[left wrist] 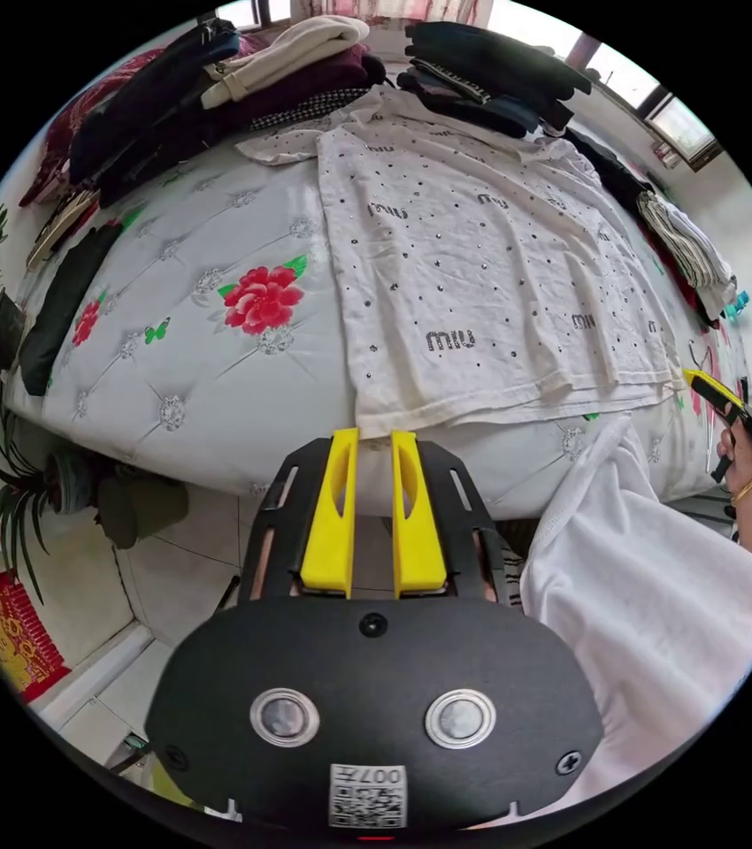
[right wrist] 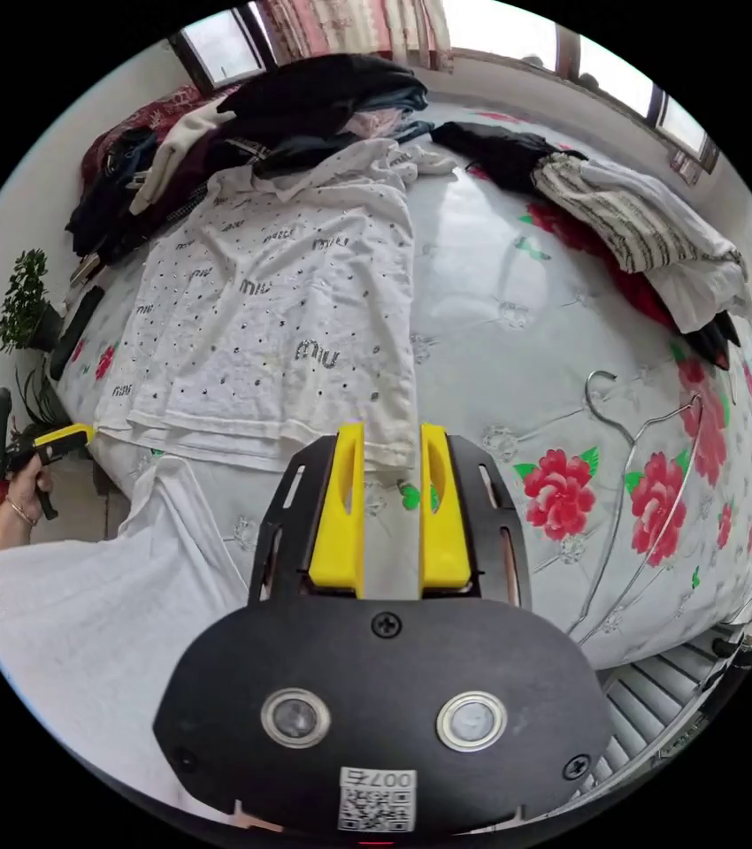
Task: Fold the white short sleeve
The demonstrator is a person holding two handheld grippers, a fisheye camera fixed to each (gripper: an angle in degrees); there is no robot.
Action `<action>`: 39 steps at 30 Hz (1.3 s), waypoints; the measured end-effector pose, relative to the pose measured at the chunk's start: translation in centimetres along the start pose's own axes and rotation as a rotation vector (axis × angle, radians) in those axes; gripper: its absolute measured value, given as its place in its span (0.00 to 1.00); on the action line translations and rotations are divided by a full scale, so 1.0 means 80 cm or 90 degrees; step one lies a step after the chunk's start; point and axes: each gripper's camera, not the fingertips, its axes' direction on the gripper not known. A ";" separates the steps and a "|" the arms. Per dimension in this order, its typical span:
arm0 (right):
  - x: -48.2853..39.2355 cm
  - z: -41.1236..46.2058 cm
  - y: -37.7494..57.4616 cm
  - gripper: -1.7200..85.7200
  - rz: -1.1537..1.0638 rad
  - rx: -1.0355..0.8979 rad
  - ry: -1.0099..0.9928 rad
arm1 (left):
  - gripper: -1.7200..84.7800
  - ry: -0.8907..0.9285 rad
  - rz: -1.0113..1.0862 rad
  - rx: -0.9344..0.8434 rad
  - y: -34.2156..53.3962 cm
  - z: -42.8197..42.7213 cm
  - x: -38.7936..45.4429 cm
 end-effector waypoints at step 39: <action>-0.019 -0.098 -0.054 0.03 -0.042 -0.064 -0.010 | 0.02 0.049 0.031 0.002 0.077 -0.002 -0.046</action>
